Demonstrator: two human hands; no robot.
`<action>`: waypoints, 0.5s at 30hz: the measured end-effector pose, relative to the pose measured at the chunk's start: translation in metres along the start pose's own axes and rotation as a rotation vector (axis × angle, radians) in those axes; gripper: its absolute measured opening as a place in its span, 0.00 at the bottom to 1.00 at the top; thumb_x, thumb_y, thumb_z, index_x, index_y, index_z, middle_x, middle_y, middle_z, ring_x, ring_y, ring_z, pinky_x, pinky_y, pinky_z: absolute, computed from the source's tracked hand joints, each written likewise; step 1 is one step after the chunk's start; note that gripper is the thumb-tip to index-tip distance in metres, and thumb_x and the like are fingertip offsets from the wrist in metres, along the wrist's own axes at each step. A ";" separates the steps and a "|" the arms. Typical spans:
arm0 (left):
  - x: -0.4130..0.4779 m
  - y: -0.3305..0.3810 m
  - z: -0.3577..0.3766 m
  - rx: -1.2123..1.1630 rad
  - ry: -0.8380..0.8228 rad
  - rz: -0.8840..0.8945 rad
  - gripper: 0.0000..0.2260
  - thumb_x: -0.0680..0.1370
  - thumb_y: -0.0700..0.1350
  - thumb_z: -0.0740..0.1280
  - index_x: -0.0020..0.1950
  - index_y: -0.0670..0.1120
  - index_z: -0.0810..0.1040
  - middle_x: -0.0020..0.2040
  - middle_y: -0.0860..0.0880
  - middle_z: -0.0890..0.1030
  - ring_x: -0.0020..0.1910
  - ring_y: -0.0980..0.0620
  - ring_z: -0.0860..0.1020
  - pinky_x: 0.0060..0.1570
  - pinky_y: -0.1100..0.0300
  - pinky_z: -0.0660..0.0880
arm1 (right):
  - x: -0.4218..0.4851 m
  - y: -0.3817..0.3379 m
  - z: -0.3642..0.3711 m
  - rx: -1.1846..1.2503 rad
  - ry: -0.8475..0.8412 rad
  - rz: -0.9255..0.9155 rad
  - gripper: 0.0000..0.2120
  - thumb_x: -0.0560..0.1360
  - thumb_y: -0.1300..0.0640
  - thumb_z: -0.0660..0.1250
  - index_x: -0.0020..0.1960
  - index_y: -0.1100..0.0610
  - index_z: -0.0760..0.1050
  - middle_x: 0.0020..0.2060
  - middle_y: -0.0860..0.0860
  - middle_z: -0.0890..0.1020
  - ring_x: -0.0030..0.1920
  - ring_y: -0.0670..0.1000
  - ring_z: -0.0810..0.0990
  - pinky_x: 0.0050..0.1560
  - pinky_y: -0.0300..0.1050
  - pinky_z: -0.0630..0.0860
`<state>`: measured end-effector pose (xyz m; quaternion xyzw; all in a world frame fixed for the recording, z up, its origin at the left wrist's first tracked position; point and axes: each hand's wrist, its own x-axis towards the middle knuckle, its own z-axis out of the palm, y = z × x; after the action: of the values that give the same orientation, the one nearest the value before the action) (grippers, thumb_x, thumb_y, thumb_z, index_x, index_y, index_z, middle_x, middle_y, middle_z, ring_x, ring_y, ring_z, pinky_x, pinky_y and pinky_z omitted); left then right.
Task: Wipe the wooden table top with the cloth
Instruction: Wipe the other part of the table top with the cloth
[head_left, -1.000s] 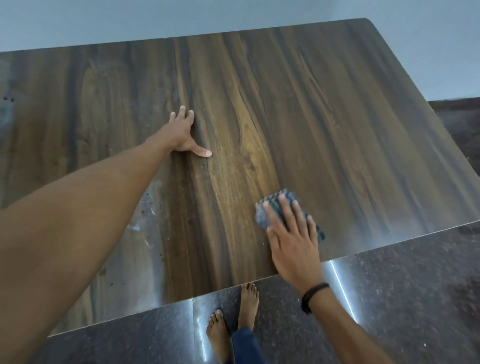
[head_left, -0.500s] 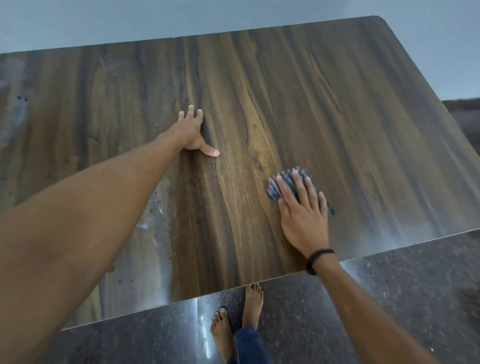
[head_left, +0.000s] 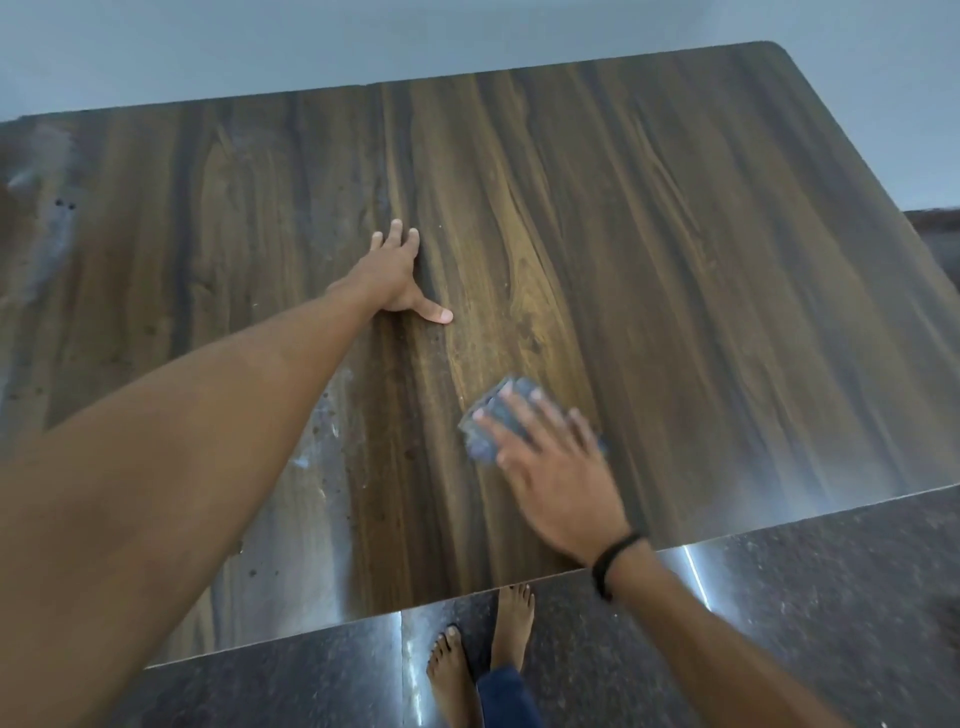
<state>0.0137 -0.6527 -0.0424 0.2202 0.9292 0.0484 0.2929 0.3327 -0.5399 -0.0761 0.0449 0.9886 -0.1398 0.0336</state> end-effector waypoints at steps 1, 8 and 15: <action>0.000 0.000 0.000 -0.004 0.003 0.000 0.67 0.55 0.68 0.77 0.80 0.48 0.39 0.79 0.49 0.36 0.78 0.43 0.38 0.73 0.36 0.52 | 0.024 0.013 -0.007 0.020 0.017 0.078 0.25 0.85 0.47 0.47 0.80 0.36 0.47 0.81 0.43 0.48 0.81 0.50 0.44 0.79 0.60 0.48; -0.002 0.000 -0.005 0.001 -0.053 0.005 0.69 0.50 0.69 0.72 0.79 0.48 0.37 0.79 0.48 0.34 0.77 0.42 0.37 0.74 0.36 0.50 | -0.010 -0.001 0.000 -0.015 0.015 0.002 0.25 0.84 0.47 0.46 0.80 0.36 0.46 0.81 0.43 0.49 0.81 0.49 0.45 0.78 0.59 0.49; -0.002 0.004 -0.006 0.007 -0.068 -0.006 0.65 0.59 0.64 0.77 0.79 0.48 0.35 0.78 0.48 0.33 0.77 0.43 0.36 0.74 0.36 0.50 | -0.075 0.009 0.010 -0.071 0.077 0.049 0.25 0.84 0.48 0.49 0.80 0.39 0.52 0.81 0.46 0.52 0.81 0.52 0.50 0.78 0.60 0.50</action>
<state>0.0141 -0.6496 -0.0355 0.2201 0.9195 0.0366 0.3238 0.4086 -0.5403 -0.0825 0.0732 0.9921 -0.1017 0.0004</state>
